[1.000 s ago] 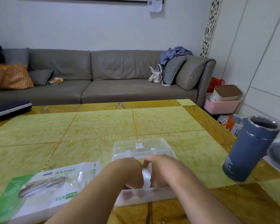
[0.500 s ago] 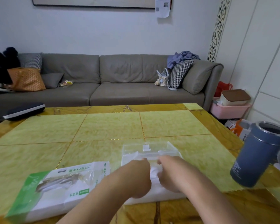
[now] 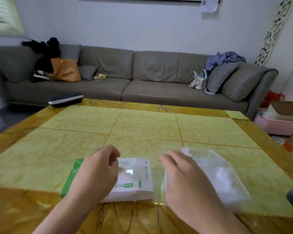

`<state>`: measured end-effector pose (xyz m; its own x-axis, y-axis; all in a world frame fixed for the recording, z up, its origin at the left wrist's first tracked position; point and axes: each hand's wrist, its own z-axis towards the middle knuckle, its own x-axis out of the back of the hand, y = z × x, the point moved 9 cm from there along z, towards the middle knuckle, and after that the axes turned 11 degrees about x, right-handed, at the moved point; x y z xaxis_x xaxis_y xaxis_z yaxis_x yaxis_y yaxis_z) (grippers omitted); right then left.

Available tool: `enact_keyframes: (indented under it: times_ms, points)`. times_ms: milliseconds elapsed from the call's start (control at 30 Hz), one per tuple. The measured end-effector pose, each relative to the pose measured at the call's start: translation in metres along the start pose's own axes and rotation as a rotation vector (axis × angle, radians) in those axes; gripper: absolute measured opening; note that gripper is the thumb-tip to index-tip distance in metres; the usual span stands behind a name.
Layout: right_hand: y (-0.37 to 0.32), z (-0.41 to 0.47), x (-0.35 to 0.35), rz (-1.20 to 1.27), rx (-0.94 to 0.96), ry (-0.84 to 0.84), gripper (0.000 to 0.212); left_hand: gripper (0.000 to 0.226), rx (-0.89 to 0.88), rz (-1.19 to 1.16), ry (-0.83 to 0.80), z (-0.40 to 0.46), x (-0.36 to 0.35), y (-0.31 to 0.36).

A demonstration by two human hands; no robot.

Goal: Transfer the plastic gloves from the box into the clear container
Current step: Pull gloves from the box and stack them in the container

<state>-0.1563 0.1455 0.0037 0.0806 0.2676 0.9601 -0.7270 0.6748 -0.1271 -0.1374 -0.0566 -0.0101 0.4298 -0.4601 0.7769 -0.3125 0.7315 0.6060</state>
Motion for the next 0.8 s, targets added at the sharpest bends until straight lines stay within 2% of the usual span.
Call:
enact_keyframes:
  times_ms: [100, 233, 400, 500, 667, 733, 800]
  points:
    - [-0.05, 0.011, -0.039, 0.128, 0.204, -0.165, 0.067, 0.011, 0.097, 0.186, -0.085, 0.015, -0.002, -0.042]
    - [-0.068, 0.022, -0.083, 0.168, 0.249, -0.281, 0.08, 0.013, 0.094, 0.301, -0.155, 0.021, -0.013, -0.054]
    - [-0.067, 0.021, -0.097, 0.145, 0.262, -0.203, 0.077, 0.019, 0.089, 0.274, -0.163, 0.026, -0.016, -0.054]
    - [-0.069, 0.023, -0.091, 0.128, 0.26, -0.162, 0.073, 0.018, 0.079, 0.111, -0.16, 0.026, -0.011, -0.047]
    - [-0.064, 0.021, -0.094, 0.126, 0.248, -0.186, 0.061, 0.014, 0.062, -0.164, -0.049, 0.026, 0.013, -0.038]
    - [-0.067, 0.022, -0.093, 0.15, 0.261, -0.209, 0.062, 0.005, 0.041, -0.07, -0.108, 0.024, 0.01, -0.041]
    - [-0.071, 0.023, -0.085, 0.166, 0.293, -0.184, 0.067, 0.008, 0.051, 0.101, -0.171, 0.021, 0.001, -0.05]
